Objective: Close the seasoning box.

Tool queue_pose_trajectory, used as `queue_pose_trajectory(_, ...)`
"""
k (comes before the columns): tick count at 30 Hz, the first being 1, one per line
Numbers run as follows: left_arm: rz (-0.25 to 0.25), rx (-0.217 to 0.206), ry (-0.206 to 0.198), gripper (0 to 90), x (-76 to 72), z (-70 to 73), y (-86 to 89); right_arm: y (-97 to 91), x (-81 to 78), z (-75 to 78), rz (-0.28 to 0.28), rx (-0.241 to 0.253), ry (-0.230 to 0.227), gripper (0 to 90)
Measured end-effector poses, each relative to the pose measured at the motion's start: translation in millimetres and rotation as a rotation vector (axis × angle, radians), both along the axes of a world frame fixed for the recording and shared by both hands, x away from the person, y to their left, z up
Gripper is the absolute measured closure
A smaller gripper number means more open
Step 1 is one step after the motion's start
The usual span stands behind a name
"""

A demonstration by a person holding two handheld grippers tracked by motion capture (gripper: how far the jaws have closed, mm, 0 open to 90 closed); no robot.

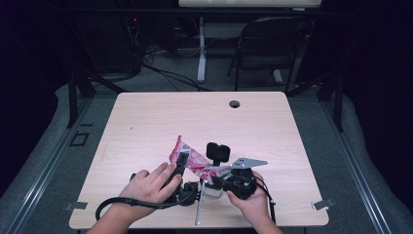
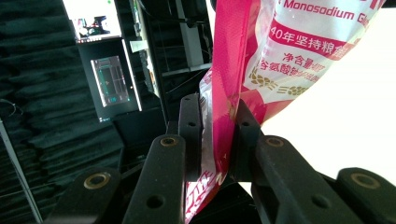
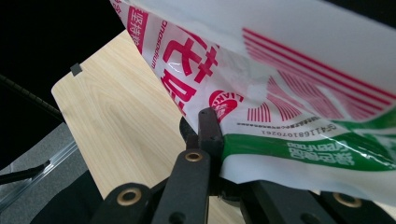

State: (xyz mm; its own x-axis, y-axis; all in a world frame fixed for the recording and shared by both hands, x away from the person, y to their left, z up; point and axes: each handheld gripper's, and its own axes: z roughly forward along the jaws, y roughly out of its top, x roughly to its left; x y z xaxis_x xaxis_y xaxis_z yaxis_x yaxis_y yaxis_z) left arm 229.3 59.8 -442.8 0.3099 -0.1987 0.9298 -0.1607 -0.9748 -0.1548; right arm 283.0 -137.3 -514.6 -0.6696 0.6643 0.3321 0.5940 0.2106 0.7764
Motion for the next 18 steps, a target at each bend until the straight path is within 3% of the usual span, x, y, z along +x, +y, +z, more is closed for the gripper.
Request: queue_pose_trajectory(18, -0.002, 0.002, 0.0, 78.9, 0.0, 1.6, -1.6, -0.5, -0.8, 0.8, 0.002, -0.002, -0.001, 90.0)
